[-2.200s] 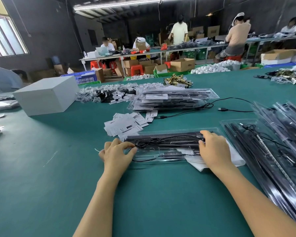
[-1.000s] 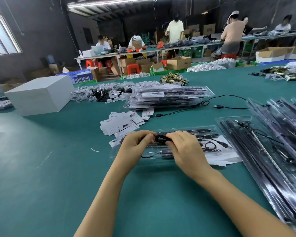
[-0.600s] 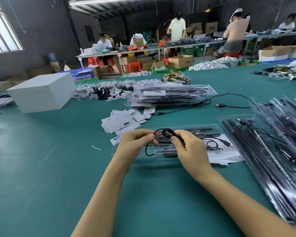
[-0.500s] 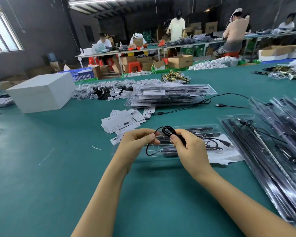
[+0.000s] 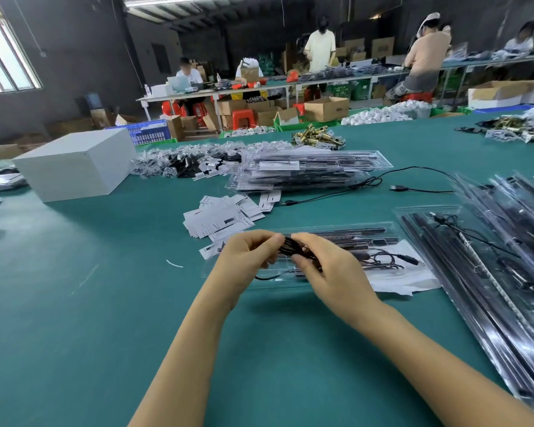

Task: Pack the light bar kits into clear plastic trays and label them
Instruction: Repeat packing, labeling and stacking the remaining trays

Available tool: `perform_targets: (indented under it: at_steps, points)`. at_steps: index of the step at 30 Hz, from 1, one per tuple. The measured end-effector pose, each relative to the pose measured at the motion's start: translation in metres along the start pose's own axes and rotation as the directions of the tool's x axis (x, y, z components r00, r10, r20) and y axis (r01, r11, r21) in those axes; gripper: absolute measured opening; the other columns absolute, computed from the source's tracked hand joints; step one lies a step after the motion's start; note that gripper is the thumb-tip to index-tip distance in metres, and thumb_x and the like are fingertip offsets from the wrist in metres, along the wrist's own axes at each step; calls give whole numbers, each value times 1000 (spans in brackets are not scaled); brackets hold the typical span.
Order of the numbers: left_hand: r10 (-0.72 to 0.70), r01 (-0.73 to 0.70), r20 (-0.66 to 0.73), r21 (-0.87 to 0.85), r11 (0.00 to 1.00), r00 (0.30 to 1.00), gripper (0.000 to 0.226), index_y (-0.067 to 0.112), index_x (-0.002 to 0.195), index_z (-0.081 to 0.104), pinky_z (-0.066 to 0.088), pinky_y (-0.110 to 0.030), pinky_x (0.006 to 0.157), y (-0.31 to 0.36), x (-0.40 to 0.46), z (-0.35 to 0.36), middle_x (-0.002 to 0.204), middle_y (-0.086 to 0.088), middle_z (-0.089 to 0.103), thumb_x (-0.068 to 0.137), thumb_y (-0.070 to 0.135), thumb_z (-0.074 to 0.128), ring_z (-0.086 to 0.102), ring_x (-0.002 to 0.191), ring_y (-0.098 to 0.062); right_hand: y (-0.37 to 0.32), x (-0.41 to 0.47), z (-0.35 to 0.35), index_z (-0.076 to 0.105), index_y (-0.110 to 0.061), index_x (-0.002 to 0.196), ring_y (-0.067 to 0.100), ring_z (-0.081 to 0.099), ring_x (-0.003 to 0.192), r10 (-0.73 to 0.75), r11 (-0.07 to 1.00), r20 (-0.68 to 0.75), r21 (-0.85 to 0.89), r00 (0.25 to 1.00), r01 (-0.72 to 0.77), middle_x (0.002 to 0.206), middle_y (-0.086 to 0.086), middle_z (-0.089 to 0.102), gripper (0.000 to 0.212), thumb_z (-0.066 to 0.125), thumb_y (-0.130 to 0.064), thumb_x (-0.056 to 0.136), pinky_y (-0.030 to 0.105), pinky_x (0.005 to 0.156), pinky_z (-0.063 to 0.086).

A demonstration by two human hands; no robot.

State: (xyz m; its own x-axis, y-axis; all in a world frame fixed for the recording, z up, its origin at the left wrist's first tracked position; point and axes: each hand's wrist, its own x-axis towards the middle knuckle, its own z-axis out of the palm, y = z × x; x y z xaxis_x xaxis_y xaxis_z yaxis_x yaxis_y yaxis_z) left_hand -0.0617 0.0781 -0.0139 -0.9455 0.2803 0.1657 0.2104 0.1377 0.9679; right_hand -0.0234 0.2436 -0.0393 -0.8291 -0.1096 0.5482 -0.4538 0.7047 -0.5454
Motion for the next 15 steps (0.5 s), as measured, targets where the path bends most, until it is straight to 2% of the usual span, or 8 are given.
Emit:
perform_targets:
  at_steps: [2,5,6,8,9,11,13,15]
  points:
    - [-7,7,-87,1,1000,996,23,14,77,71,41,-22,64,-2,1,-9,60,5,55,95,22,59,47,61,-9,4,1,-5,53,-14,130,19,59,83,26,998,30,-63,999,-24,99,0,67,42,57,-34,94,36,77,45]
    - [-127,76,-267,-193,978,955,29,15,67,65,40,-24,63,-6,4,-26,57,5,54,95,19,58,48,57,-9,17,5,-16,67,-11,106,16,57,77,13,994,24,-111,1000,-10,86,-2,67,22,57,-27,95,36,76,44]
    - [-134,85,-302,-171,982,944,29,17,67,66,39,-24,62,-8,5,-30,57,6,55,95,18,58,48,59,-10,22,7,-19,69,-9,98,17,56,75,11,993,11,-117,1000,-10,81,-3,64,16,58,-21,95,34,73,43]
    - [-34,68,-338,90,994,941,22,26,77,70,41,-25,68,-12,6,-32,66,10,60,94,17,59,52,69,-12,25,9,-21,69,-7,93,15,49,71,29,995,-11,-91,1000,-29,75,-6,56,12,59,-13,94,27,68,36]
    - [64,29,-333,268,963,941,20,32,86,70,42,-25,76,-14,6,-30,80,13,63,93,17,59,54,79,-10,25,10,-22,67,-6,92,15,49,71,43,997,-14,-65,999,-44,76,-5,56,11,59,-13,94,26,67,35]
    - [302,-95,-244,613,784,922,28,37,110,68,30,-27,93,-17,4,-23,114,16,58,92,17,61,46,105,-9,23,12,-24,65,-8,91,15,49,71,63,998,-18,-13,998,-63,78,0,57,11,57,-12,95,24,67,38]
    - [421,-215,-79,766,605,904,35,35,124,62,17,-30,98,-17,3,-16,130,19,53,92,23,63,34,127,-14,20,13,-26,63,-9,88,10,47,67,71,996,-35,51,997,-69,76,1,57,11,55,-12,95,17,64,35]
    - [456,-292,30,805,516,889,35,27,126,63,19,-41,104,-17,2,-8,125,16,60,91,28,64,38,132,-20,17,13,-29,63,-10,86,6,44,60,110,979,-47,176,993,-100,69,-8,55,13,55,-12,96,13,59,33]
